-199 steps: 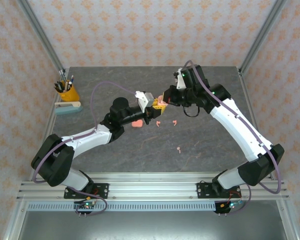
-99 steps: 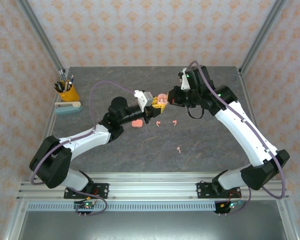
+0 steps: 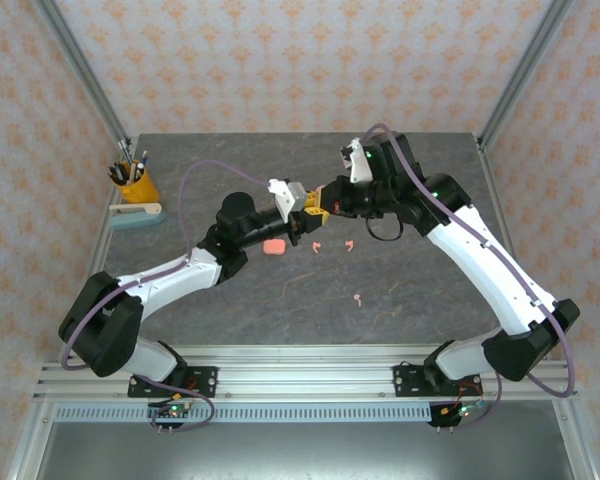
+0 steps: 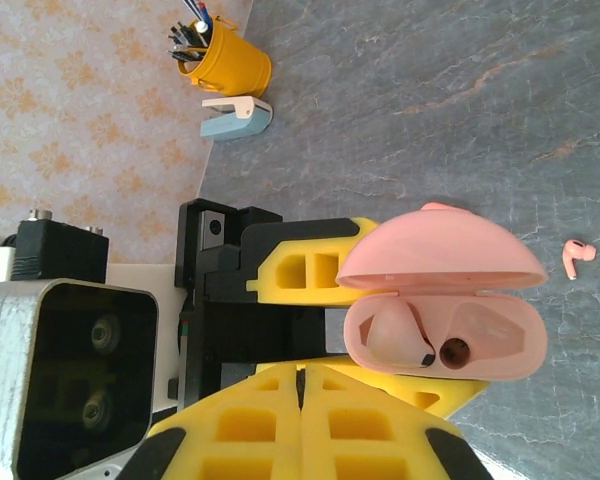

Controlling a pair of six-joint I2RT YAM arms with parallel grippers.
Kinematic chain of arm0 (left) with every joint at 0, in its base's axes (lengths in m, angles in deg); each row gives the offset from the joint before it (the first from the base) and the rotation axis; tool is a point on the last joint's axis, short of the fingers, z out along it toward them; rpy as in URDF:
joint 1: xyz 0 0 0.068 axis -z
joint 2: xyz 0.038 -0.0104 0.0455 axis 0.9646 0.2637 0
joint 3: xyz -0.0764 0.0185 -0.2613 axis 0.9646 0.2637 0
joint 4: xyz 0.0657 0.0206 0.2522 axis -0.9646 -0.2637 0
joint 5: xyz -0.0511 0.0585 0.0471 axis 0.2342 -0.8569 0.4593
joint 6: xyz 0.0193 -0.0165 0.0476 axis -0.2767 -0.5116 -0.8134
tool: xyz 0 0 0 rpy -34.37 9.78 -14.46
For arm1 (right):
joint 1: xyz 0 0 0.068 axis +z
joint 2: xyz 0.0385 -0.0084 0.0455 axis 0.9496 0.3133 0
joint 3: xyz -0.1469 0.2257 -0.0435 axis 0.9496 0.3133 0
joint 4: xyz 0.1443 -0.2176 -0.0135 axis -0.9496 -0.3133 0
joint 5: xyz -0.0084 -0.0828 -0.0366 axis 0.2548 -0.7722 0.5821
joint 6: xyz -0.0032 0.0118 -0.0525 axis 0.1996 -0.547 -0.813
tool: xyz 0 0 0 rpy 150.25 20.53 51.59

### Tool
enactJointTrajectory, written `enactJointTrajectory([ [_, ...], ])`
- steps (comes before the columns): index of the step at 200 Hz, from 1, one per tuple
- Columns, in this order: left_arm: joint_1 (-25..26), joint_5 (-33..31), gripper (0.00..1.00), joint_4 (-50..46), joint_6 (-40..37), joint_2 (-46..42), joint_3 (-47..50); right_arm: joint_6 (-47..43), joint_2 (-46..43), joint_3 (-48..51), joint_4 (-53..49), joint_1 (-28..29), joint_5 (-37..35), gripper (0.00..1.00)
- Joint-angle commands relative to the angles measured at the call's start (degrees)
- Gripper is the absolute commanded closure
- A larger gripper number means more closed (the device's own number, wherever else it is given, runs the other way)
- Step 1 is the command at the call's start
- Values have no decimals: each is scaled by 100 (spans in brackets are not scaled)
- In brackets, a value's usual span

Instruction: Insert the wireless bluetooth earbuds into the charging case

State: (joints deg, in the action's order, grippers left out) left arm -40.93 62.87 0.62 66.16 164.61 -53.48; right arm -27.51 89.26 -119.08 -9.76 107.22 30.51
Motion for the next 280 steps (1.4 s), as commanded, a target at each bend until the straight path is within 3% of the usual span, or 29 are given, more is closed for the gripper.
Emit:
enactJointTrajectory([
  [1, 50, 64, 100, 60, -76, -56, -222, -3, 34, -105, 143, 20, -30, 100],
  [49, 55, 71, 100, 47, -82, -87, -210, -130, -35, 84, 60, -61, -522, 100],
  [162, 51, -118, 100, 78, -172, -205, 21, 18, -557, 216, -154, -279, -685, 100],
  [172, 51, -162, 100, 104, -183, -226, 69, 84, -661, 306, -162, -279, -822, 95],
  [201, 50, -296, 100, 248, -170, -352, 255, 258, -941, 749, -125, -304, -1218, 61],
  [220, 50, -298, 100, 311, -143, -492, 400, 341, -1051, 1000, -117, -331, -1566, 47],
  [256, 42, -121, 100, 574, 70, -776, 687, 461, -1165, 1401, -3, -428, -1888, 43],
  [280, -91, 253, 100, 1320, 648, -746, 836, 451, -1319, 1460, 57, -427, -1592, 43],
])
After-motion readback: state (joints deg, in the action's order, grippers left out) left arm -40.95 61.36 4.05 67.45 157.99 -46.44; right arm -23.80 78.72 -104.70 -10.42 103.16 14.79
